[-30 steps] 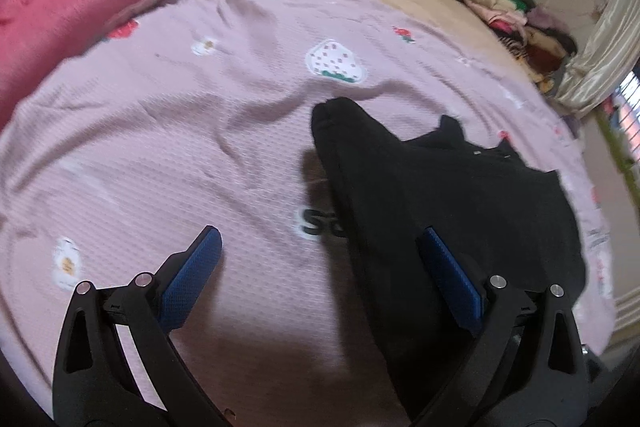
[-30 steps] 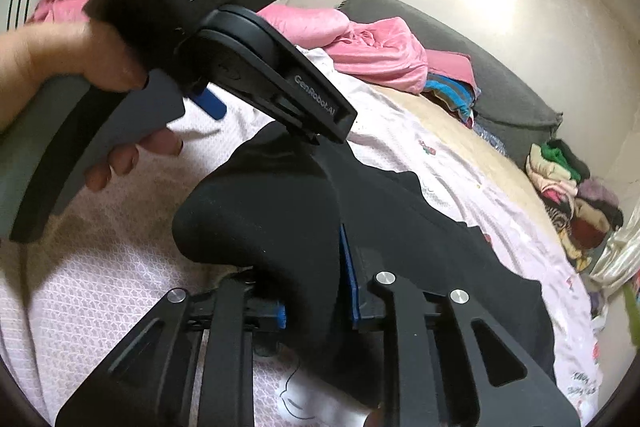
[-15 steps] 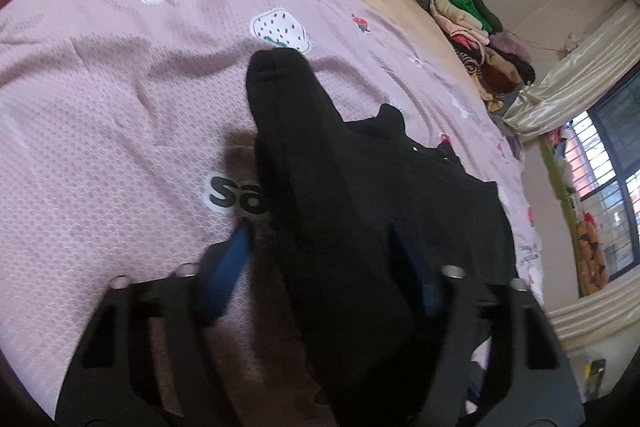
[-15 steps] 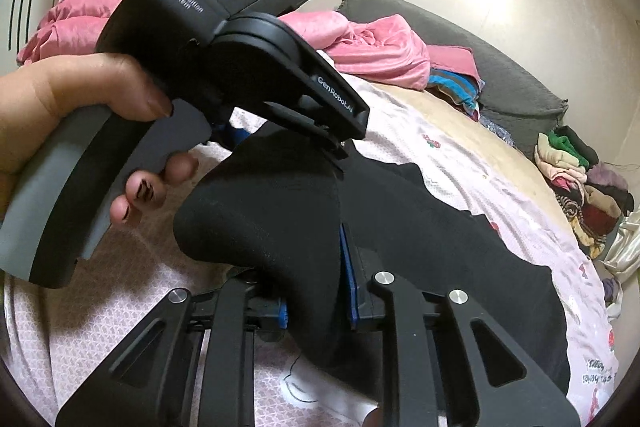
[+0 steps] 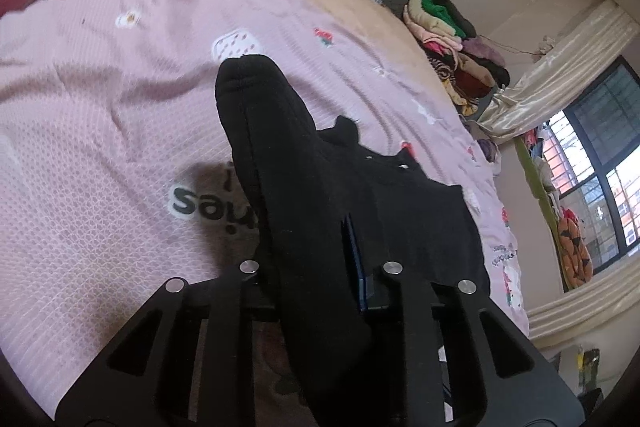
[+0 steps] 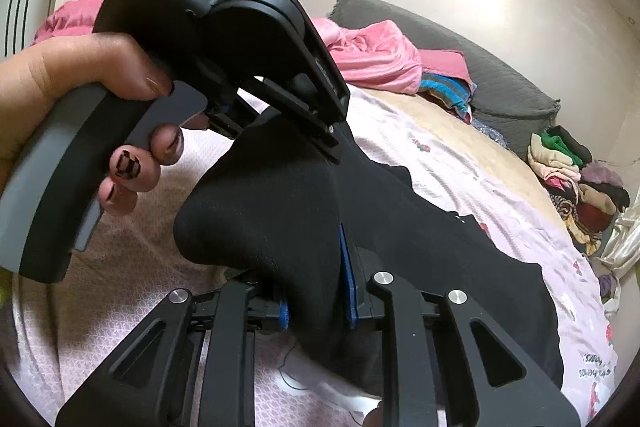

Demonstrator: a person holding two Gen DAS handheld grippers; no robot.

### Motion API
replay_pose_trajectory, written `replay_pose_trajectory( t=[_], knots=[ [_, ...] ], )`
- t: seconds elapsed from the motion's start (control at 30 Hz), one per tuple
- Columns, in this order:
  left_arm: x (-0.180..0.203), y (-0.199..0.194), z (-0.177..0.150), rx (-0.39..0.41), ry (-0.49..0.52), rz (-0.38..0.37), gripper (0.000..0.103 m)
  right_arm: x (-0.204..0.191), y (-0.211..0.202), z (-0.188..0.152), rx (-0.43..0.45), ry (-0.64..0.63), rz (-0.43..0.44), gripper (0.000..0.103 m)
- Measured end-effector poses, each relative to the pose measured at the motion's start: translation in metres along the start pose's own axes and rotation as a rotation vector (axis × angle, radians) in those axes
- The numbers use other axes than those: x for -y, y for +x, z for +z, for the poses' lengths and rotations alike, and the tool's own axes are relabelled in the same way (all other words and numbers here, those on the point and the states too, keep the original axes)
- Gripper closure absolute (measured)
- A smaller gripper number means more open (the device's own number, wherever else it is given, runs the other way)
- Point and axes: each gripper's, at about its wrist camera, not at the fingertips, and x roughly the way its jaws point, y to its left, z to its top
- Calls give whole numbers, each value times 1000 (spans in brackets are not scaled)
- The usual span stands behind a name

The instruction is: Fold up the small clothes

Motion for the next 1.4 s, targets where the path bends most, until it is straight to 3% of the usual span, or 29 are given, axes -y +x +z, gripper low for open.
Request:
replay_pose_trajectory(
  t=[0.73,1.4],
  knots=[
    [91,2,0,4,125,119,88,50,-57,-22,67,204,0,86],
    [169,45,-14,-48,212,109,88,109,-96,-58,75,382,-38,87]
  ],
)
